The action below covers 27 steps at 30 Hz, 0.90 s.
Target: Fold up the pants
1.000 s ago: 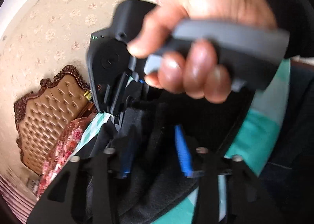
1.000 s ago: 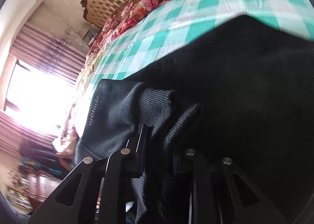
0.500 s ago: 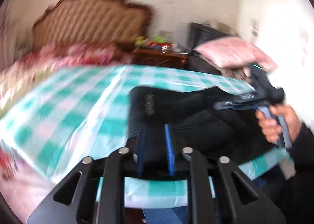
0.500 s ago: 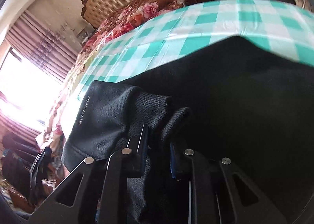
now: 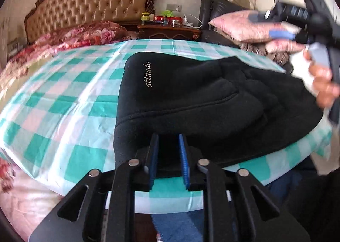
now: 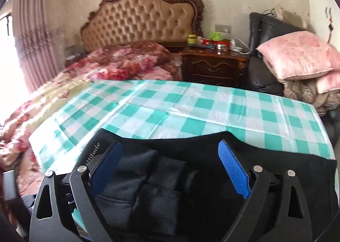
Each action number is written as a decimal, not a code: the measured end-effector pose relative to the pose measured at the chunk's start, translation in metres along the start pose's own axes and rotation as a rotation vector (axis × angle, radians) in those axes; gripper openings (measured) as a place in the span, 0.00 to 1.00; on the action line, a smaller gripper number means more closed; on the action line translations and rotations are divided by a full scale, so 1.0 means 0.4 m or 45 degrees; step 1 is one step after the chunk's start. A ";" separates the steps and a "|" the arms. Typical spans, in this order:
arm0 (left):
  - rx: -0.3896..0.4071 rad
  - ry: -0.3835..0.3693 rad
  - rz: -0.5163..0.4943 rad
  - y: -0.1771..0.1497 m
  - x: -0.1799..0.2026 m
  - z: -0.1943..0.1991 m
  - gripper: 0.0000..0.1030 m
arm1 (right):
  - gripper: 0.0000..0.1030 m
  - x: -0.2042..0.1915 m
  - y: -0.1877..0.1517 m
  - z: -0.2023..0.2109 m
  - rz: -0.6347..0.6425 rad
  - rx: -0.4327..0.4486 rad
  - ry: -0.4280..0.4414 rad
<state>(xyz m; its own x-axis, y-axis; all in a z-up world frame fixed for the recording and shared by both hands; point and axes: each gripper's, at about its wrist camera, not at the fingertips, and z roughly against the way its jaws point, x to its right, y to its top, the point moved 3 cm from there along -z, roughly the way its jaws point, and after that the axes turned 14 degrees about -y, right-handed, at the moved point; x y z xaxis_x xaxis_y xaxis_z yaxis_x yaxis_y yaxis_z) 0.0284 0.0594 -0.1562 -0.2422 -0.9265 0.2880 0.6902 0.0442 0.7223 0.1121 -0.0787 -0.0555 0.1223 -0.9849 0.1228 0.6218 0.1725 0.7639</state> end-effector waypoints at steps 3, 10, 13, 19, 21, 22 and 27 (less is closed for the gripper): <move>0.057 0.008 0.007 0.017 -0.003 0.028 0.38 | 0.89 -0.064 -0.035 -0.019 0.039 0.029 0.030; 0.159 0.198 0.148 0.099 -0.038 0.081 0.73 | 0.89 -0.117 -0.127 -0.123 0.119 -0.143 0.030; 0.293 0.144 0.058 0.157 -0.023 0.099 0.99 | 0.90 -0.110 -0.168 -0.159 0.112 -0.244 0.025; 0.189 0.181 -0.046 0.302 -0.033 0.016 0.98 | 0.90 -0.118 -0.203 -0.180 0.167 -0.305 0.001; 0.112 0.218 0.021 0.334 -0.061 -0.032 0.77 | 0.90 -0.118 -0.204 -0.182 0.167 -0.312 0.005; 0.075 0.193 0.051 0.347 -0.074 -0.060 0.63 | 0.90 -0.118 -0.204 -0.179 0.169 -0.313 0.007; -0.160 0.107 0.176 0.374 -0.161 -0.247 0.19 | 0.91 -0.116 -0.206 -0.178 0.174 -0.313 0.015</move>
<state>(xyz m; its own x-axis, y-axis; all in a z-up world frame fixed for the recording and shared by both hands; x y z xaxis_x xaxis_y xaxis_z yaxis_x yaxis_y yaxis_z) 0.2145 0.0889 -0.1288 -0.0848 -0.9431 0.3216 0.7939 0.1311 0.5937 0.1103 -0.0462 -0.1694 0.2262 -0.9522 0.2055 0.7676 0.3041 0.5642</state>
